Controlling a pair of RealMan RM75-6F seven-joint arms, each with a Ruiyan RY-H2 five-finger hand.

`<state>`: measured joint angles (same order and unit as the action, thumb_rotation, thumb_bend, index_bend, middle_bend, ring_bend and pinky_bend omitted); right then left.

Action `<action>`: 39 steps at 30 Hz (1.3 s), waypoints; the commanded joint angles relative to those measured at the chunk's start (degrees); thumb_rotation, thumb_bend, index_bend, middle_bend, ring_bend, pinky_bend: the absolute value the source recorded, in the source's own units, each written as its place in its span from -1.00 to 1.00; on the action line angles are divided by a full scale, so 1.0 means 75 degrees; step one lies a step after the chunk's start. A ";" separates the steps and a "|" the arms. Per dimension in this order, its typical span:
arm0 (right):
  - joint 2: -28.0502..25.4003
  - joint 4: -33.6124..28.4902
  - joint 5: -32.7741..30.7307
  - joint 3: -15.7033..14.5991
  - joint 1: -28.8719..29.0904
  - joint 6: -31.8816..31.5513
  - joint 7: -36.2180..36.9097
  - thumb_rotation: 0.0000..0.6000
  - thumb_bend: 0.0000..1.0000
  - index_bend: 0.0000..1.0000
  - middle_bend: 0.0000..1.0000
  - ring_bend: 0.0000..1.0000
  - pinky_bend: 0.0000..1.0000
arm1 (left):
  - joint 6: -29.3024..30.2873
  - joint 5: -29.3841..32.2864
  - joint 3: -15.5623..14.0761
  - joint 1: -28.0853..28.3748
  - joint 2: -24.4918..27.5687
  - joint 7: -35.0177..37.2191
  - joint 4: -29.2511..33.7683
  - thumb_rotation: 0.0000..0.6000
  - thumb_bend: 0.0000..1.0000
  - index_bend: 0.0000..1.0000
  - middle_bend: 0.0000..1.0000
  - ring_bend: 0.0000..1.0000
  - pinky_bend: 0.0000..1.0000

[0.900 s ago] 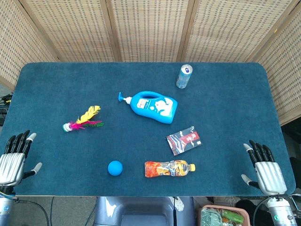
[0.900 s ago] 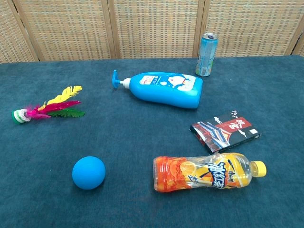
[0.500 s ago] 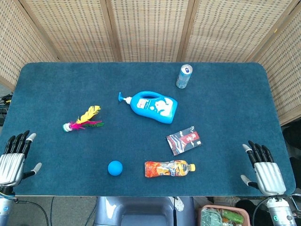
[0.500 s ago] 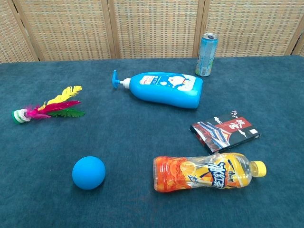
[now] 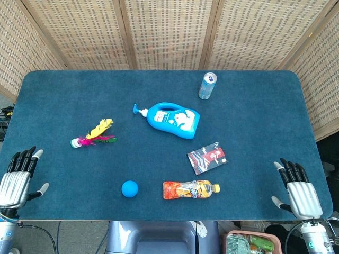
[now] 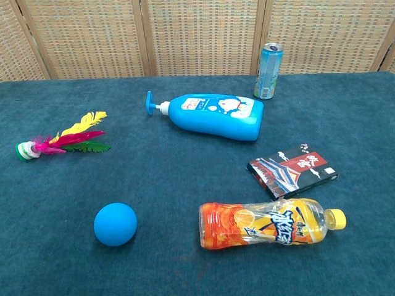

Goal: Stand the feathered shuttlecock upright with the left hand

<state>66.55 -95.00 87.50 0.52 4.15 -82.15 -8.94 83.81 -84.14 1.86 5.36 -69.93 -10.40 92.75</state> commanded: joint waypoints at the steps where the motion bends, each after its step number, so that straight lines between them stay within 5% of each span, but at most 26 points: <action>1: 0.0006 0.0007 -0.0001 -0.0001 0.0003 0.0007 -0.0009 1.00 -0.66 -0.90 -1.00 -1.00 -1.00 | -0.0006 0.0007 0.0022 0.0018 -0.0027 0.0013 -0.0015 1.00 -0.53 -0.89 -1.00 -1.00 -1.00; 10: -0.0014 0.0008 -0.0022 0.0004 -0.0004 0.0006 0.0075 1.00 -0.66 -0.90 -1.00 -1.00 -1.00 | -0.0021 0.0172 0.0393 0.0258 -0.0287 -0.0169 0.0203 1.00 -0.51 -0.59 -1.00 -1.00 -1.00; 25: -0.0061 0.0057 -0.0029 -0.0005 0.0031 0.0093 0.0373 1.00 -0.66 -0.90 -1.00 -1.00 -1.00 | -0.1189 0.1546 0.2007 0.2248 -0.2299 -0.1801 -0.1054 1.00 -0.41 -0.30 -1.00 -1.00 -1.00; 39: -0.0142 0.0186 -0.0113 0.0031 0.0065 0.0190 0.0925 1.00 -0.66 -0.90 -1.00 -1.00 -1.00 | -0.1936 0.2461 0.2156 0.3294 -0.3685 -0.2595 -0.2638 1.00 -0.41 -0.22 -1.00 -1.00 -1.00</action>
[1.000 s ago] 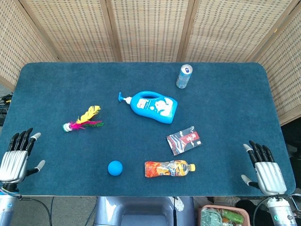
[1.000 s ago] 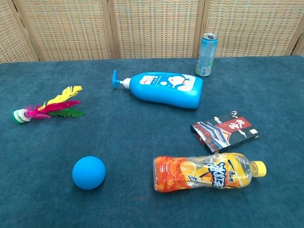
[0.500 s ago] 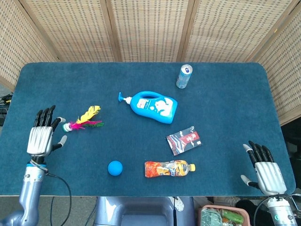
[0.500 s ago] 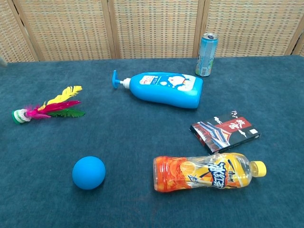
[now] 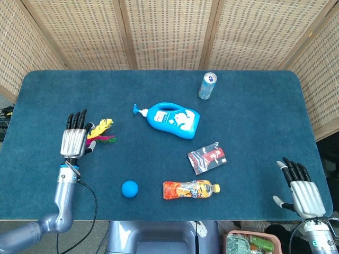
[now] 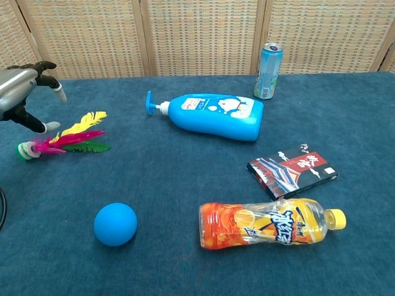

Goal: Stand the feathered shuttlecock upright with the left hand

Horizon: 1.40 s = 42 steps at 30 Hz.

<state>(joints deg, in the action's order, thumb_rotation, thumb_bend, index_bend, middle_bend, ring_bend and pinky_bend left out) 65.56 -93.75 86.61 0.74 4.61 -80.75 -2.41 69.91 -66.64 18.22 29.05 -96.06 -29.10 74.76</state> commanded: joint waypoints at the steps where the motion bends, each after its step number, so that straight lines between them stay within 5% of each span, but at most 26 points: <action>1: -0.0011 0.0028 0.0011 -0.0001 0.0006 0.0007 0.0072 1.00 -0.66 -0.90 -1.00 -1.00 -1.00 | -0.0110 0.0162 -0.0045 0.0179 -0.0280 -0.0140 -0.0351 1.00 -0.41 -0.22 -1.00 -1.00 -1.00; 42: 0.0031 0.0188 -0.0101 0.0004 0.0049 0.0133 0.0293 1.00 -0.66 -0.90 -1.00 -1.00 -1.00 | -0.0406 0.0575 -0.0108 0.1153 -0.2049 -0.0119 -0.2558 1.00 -0.35 -0.07 -1.00 -1.00 -1.00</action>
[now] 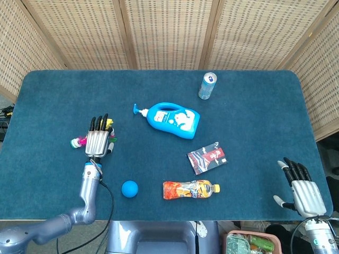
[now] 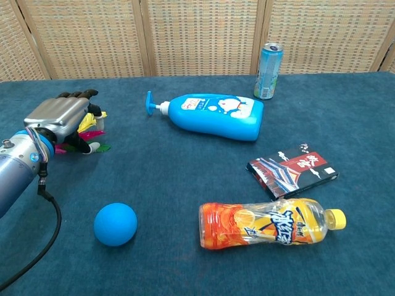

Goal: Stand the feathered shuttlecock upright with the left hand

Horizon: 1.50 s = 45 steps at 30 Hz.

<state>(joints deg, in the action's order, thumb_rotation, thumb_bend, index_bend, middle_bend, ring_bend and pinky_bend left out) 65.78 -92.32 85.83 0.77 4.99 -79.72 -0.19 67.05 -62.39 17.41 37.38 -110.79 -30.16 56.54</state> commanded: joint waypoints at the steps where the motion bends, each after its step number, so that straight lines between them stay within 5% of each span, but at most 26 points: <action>1: 0.0003 -0.0005 0.0006 -0.0001 -0.0003 -0.0007 -0.0005 1.00 -0.66 -0.90 -1.00 -1.00 -1.00 | -0.0032 0.0011 0.0009 0.0057 -0.0114 0.0045 -0.0192 1.00 -0.35 -0.06 -0.99 -1.00 -1.00; 25: 0.0034 -0.0013 -0.0024 -0.0021 -0.0002 0.0027 -0.0118 1.00 -0.66 -0.90 -1.00 -1.00 -1.00 | 0.0194 -0.0132 0.0066 0.0036 -0.0297 0.0590 -0.0645 1.00 -0.22 0.19 -0.91 -1.00 -1.00; 45: 0.0077 -0.0155 0.0078 -0.0057 -0.0038 -0.0091 -0.0457 1.00 -0.66 -0.90 -1.00 -1.00 -1.00 | 0.2087 -0.1085 0.0033 -0.0987 0.1315 0.1507 0.2225 1.00 -0.14 0.27 -0.83 -1.00 -1.00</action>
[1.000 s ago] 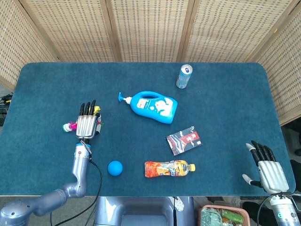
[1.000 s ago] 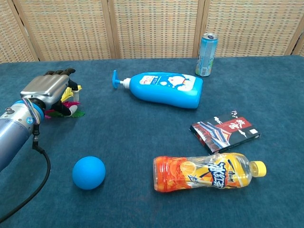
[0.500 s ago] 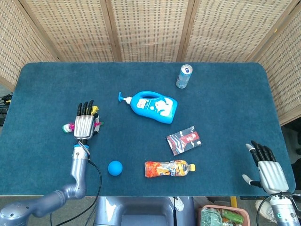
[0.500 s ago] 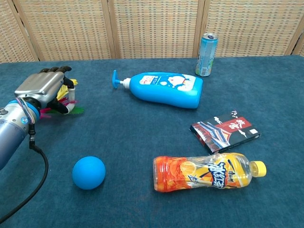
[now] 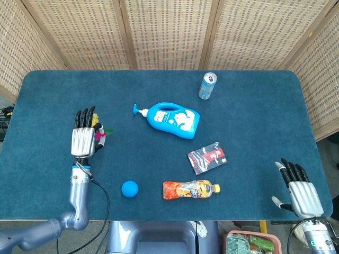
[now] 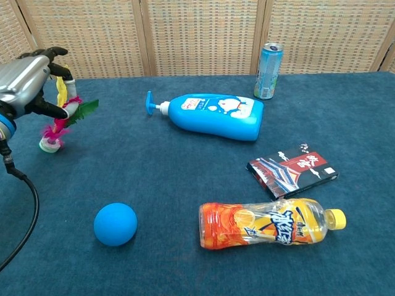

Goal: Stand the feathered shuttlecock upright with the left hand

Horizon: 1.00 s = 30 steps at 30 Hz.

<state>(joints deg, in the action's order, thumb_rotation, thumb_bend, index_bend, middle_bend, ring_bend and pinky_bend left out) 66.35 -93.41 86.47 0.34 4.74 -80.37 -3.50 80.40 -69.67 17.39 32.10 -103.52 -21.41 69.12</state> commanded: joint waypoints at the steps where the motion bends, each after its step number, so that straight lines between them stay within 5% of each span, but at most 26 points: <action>1: -0.0001 -0.0015 -0.0019 0.0006 -0.0008 -0.0009 -0.0026 1.00 -0.66 -0.90 -1.00 -1.00 -1.00 | 0.0375 -0.0145 0.0052 -0.0340 0.0398 0.0480 0.0639 1.00 -0.14 0.27 -0.83 -1.00 -1.00; 13: -0.0001 -0.0015 -0.0079 0.0042 -0.0009 -0.0011 -0.0054 1.00 -0.66 -0.90 -1.00 -1.00 -1.00 | 0.0908 -0.0711 0.0024 -0.0627 0.0308 0.2174 0.0272 1.00 -0.13 0.27 -0.78 -1.00 -1.00; 30: -0.0015 -0.0048 -0.0065 0.0022 -0.0012 0.0002 -0.0085 1.00 -0.66 -0.90 -1.00 -1.00 -1.00 | 0.0764 -0.0858 -0.0126 -0.0736 -0.0111 0.3373 -0.0778 1.00 -0.12 0.20 -0.79 -1.00 -1.00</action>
<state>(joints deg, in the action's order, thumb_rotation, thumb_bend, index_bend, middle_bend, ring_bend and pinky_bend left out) 66.24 -93.77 85.98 0.51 4.65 -80.36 -4.15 86.14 -76.13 16.46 26.79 -103.94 3.10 64.00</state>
